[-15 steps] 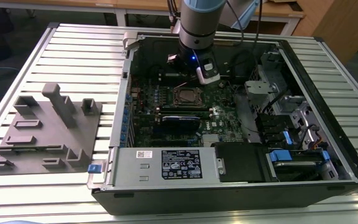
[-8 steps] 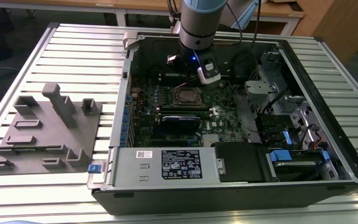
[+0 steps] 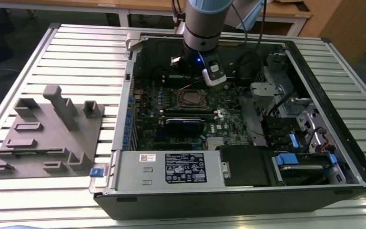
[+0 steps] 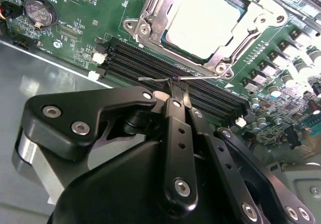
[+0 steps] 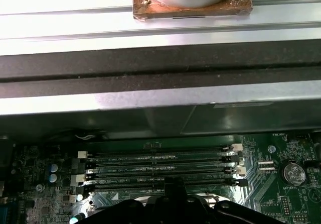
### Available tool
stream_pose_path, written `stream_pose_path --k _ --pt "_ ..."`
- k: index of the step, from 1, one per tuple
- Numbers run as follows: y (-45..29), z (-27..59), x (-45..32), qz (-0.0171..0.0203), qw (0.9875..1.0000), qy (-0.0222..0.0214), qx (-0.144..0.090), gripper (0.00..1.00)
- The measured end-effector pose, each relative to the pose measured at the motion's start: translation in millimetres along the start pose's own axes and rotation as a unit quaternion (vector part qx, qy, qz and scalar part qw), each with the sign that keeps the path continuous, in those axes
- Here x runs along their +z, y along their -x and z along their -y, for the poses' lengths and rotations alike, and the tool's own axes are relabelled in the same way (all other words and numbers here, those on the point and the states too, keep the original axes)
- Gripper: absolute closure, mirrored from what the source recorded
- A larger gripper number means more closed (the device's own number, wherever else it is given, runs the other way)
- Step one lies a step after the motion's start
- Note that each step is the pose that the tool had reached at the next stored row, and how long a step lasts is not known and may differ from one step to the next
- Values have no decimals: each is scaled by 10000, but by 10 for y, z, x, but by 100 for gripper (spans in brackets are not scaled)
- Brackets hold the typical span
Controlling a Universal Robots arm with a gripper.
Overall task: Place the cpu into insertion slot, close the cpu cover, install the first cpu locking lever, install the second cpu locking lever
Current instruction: 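Install the first cpu locking lever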
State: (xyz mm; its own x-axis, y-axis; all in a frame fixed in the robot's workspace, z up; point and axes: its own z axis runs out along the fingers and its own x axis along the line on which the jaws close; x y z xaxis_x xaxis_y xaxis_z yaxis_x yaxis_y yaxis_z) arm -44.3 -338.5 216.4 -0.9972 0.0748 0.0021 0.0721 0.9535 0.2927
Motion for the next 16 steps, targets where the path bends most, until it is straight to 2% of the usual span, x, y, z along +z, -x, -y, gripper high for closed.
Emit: stream_pose_path --k 8,16 --pt "108 -7 15 0 10000 0 1 89" --pt "120 21 115 1 10000 -11 1 89"
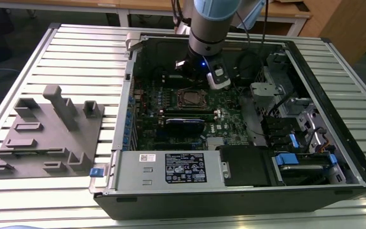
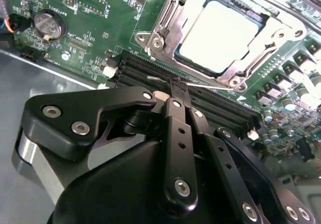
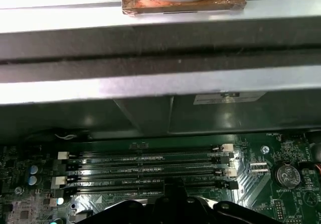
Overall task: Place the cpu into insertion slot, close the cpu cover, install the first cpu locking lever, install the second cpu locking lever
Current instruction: 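Install the first cpu locking lever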
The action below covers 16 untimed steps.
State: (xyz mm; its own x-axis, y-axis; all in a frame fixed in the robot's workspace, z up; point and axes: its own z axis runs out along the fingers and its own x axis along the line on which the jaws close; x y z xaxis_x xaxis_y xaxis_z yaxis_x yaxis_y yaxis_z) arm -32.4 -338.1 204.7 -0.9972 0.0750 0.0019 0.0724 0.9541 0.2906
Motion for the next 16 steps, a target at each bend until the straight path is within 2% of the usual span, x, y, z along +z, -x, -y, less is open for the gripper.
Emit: stream_pose_path --k 5,10,12,16 --pt "2 15 50 0 10000 -3 0 89" --pt "2 16 55 1 10000 -13 -1 89" --pt "2 16 56 3 10000 -42 -1 89" --pt "2 16 56 3 10000 -43 -1 89"
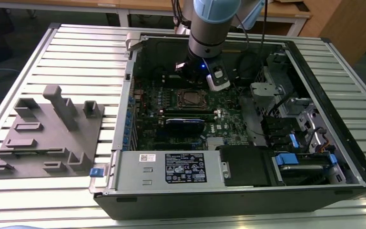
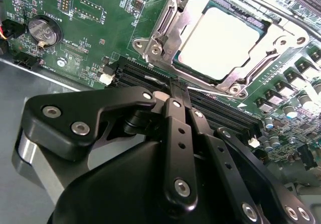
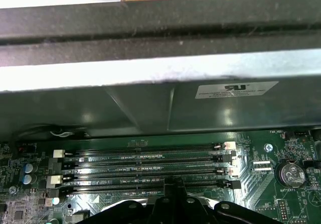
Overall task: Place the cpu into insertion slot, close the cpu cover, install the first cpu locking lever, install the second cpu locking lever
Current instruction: 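Install the first cpu locking lever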
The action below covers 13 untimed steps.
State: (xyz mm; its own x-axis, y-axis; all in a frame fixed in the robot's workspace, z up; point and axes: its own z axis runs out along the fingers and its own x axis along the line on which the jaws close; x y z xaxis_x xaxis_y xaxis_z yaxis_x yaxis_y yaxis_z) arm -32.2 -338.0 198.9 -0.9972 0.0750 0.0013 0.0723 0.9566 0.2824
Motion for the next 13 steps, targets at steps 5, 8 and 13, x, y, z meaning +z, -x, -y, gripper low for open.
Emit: stream_pose_path --k 5,8,13 --pt "0 0 0 2 10000 -25 0 89" --pt "0 0 0 2 10000 -28 -1 89" --pt "0 -4 1 2 10000 -29 0 89"
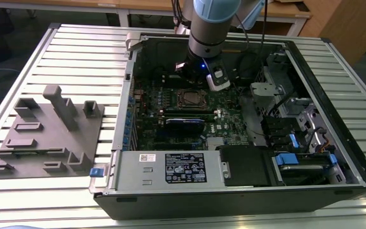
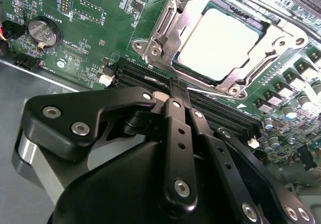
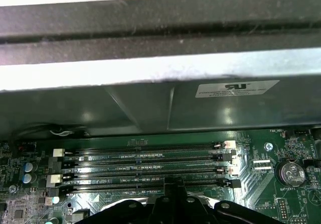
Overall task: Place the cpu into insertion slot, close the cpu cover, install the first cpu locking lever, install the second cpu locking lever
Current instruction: 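Install the first cpu locking lever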
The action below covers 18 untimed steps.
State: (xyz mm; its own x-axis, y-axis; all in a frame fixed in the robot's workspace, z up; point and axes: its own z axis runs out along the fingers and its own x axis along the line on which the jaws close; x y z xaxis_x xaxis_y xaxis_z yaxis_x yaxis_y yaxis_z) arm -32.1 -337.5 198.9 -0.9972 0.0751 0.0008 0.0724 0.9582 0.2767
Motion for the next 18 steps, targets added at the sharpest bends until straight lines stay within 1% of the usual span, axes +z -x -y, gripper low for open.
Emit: stream_pose_path --k 18 --pt "-3 -35 10 4 10000 -4 10 89"
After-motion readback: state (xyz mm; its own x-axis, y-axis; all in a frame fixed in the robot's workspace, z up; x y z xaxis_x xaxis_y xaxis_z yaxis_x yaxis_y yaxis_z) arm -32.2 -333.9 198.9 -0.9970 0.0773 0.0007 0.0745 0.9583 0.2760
